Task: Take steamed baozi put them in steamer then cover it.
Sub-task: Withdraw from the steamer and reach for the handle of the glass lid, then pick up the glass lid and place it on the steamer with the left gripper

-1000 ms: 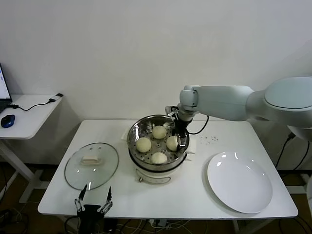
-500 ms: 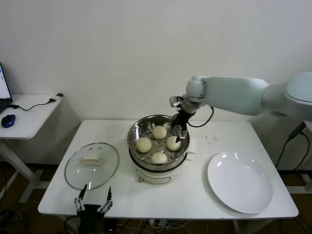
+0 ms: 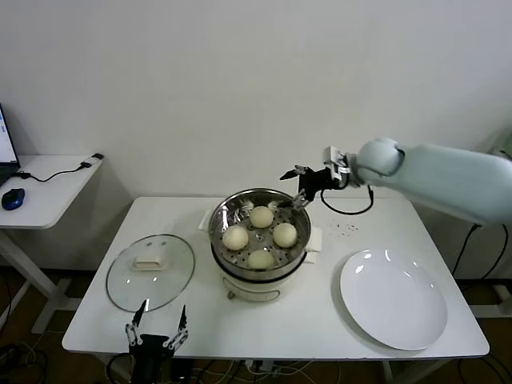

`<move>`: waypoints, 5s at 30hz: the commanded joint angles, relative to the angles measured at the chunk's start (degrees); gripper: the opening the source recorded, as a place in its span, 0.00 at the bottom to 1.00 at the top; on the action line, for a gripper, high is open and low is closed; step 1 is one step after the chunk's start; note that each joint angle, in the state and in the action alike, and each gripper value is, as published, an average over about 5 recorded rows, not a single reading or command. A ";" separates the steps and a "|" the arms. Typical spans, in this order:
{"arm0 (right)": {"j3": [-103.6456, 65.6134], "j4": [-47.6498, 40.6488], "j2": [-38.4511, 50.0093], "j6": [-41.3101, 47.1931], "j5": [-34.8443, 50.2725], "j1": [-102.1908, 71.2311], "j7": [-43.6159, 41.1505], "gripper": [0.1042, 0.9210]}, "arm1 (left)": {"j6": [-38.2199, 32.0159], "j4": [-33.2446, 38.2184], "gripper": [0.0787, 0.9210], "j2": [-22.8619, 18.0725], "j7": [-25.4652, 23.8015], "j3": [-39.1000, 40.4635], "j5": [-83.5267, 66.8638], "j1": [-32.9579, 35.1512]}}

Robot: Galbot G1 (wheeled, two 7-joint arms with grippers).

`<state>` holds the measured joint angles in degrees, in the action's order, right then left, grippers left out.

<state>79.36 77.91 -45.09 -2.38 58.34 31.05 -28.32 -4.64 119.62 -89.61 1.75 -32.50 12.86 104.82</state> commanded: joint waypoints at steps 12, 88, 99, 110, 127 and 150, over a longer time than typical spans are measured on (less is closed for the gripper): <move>-93.10 20.20 10.72 -5.25 -10.75 -88.81 22.21 0.88 | 3.47 4.17 0.88 0.88 -2.83 -4.22 12.29 -3.55; -117.29 15.94 -15.49 -3.38 -36.10 -115.24 14.45 0.88 | 10.46 -48.47 0.51 12.05 7.91 -0.57 71.93 -44.32; -117.26 15.57 -15.65 -3.93 -36.66 -114.96 14.05 0.88 | 10.66 -38.73 0.13 14.70 6.83 -0.47 64.61 -40.11; -117.62 14.65 -15.18 -4.39 -36.58 -114.21 13.90 0.88 | 19.21 -12.67 0.08 21.83 4.22 -2.31 56.46 -27.76; -115.82 11.57 -13.13 -4.61 -37.74 -109.84 14.12 0.88 | 47.34 7.06 0.08 35.30 -8.72 20.67 60.02 -35.01; -116.08 7.96 -13.99 -6.31 -39.94 -108.13 13.66 0.88 | 49.64 -20.95 0.08 1.91 -21.70 44.71 80.09 -58.92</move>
<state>-36.73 86.57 -58.99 -8.46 18.71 -77.41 -14.58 42.19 110.64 -73.07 -17.49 4.73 87.21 52.09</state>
